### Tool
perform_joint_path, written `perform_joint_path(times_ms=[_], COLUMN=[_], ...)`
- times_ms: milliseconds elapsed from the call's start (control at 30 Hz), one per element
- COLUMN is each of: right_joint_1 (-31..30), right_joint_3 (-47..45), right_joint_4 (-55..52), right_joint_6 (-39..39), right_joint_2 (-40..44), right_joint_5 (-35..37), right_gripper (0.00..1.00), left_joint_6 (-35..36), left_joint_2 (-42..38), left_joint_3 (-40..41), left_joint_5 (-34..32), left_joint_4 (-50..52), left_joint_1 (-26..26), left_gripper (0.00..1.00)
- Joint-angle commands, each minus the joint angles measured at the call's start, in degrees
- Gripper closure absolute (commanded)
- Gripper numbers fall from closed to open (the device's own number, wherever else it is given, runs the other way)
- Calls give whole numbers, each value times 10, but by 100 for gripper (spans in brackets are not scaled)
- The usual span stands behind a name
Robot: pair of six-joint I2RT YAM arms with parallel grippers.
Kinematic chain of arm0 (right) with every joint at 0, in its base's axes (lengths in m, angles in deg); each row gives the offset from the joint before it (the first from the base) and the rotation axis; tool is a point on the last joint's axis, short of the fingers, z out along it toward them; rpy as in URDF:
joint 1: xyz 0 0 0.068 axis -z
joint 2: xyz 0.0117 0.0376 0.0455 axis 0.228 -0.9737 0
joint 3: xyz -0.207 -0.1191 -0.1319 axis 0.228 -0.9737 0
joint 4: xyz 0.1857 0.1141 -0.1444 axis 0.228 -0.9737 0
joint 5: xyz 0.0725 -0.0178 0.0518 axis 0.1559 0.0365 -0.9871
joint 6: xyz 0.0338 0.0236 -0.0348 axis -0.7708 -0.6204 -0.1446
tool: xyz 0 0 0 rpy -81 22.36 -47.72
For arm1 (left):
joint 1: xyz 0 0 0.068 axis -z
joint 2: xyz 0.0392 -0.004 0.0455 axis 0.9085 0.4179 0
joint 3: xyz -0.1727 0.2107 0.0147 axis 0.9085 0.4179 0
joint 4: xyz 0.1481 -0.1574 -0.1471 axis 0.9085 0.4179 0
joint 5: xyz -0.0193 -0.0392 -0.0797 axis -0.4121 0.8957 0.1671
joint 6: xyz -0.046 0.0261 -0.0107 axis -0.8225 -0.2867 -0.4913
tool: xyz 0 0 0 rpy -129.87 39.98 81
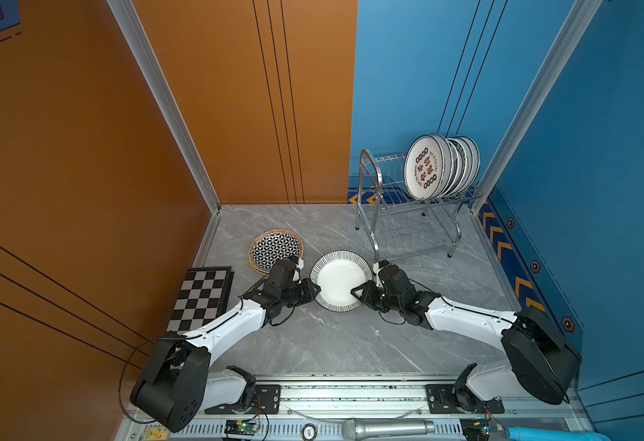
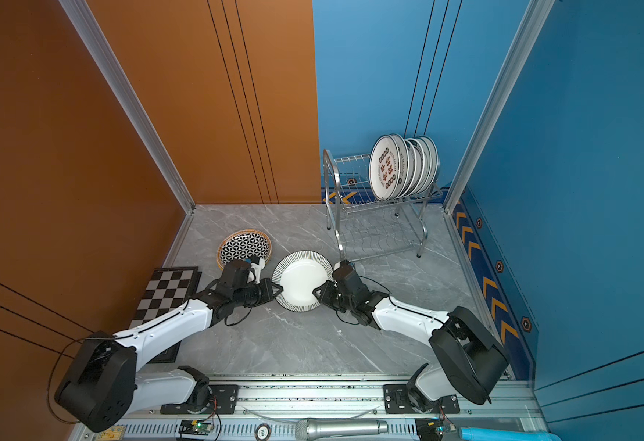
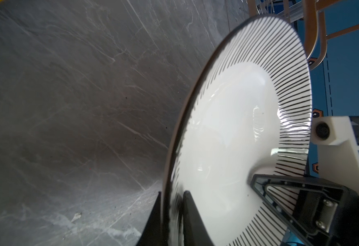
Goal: Unload the plates from the dish rack
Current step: Place the plate among the plates.
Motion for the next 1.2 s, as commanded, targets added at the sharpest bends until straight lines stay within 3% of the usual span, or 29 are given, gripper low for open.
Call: perform_joint_path(times_ms=[0, 67, 333, 700, 1000, 1100, 1167], right_joint_1=[-2, -1, 6, 13, 41, 40, 31], right_joint_3=[33, 33, 31, 26, 21, 38, 67], right_joint_4=[81, 81, 78, 42, -15, -102, -206], right_joint_6=[10, 10, 11, 29, 49, 56, 51], right_joint_2=[7, 6, 5, 14, 33, 52, 67], right_joint_5=[-17, -18, -21, -3, 20, 77, 163], right_gripper=[74, 70, 38, 1, 0, 0, 0], left_joint_6=[31, 32, 36, 48, 63, 67, 66], left_joint_2=[8, 7, -4, -57, -93, -106, -110], left_joint_3=[-4, -7, -19, -43, -59, -62, -65], left_joint_5=[12, 10, 6, 8, 25, 26, 27], left_joint_4=[18, 22, 44, 99, 153, 160, 162], left_joint_1=[6, 6, -2, -51, -118, -152, -181], left_gripper=[97, 99, 100, 100, 100, 100, 100])
